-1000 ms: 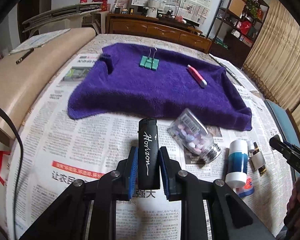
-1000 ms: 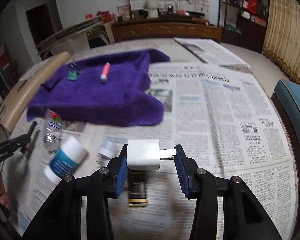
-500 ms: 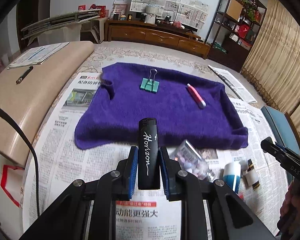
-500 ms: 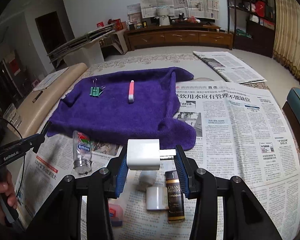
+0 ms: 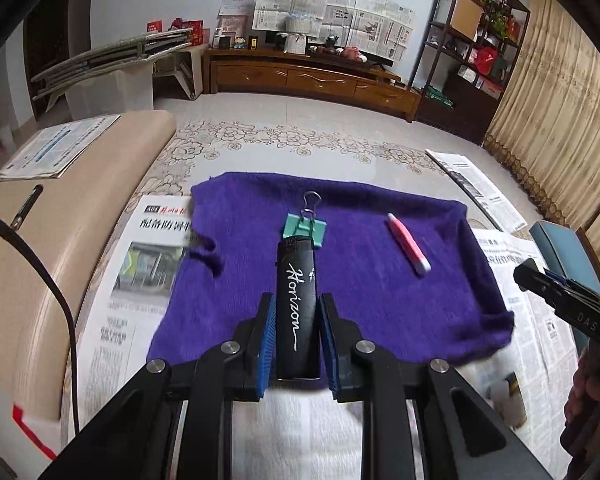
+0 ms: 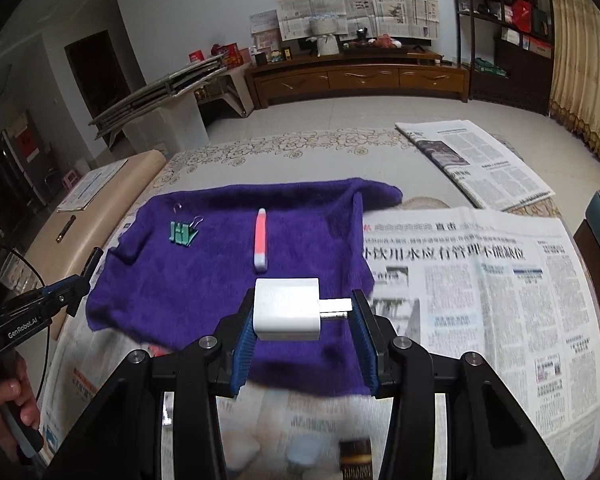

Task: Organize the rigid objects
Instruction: 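Carry lighter and charger plug onto the purple towel and open both tools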

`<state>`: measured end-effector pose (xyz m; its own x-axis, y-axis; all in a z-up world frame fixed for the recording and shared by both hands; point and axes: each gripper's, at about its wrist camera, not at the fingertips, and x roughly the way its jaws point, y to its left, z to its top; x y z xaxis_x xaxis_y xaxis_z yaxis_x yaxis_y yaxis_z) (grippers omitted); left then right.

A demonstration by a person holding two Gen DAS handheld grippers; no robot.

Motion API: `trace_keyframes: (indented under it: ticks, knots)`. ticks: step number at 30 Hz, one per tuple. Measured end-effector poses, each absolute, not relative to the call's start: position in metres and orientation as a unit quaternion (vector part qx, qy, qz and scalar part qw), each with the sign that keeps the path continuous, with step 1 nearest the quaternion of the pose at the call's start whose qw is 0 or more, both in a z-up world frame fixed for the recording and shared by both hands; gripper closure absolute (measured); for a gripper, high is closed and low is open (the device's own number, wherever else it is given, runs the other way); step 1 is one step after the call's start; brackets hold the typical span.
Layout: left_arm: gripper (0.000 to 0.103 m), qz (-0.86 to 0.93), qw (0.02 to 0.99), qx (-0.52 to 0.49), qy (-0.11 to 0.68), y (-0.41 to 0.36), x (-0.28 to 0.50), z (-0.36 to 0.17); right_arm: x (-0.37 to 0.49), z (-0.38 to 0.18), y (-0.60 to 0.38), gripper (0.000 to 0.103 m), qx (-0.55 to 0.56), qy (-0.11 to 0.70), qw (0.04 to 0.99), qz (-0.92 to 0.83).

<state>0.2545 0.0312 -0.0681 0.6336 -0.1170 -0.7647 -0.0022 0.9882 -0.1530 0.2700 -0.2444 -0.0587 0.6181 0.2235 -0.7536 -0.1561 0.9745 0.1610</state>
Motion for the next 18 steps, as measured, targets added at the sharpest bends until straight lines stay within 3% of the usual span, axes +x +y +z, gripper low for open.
trace_keyframes:
  ticks: [18]
  knots:
    - [0.082,-0.019,0.880,-0.056,0.471,0.047,0.339,-0.125,0.385,-0.111,-0.221,0.059,-0.002,0.477,0.874,0.091]
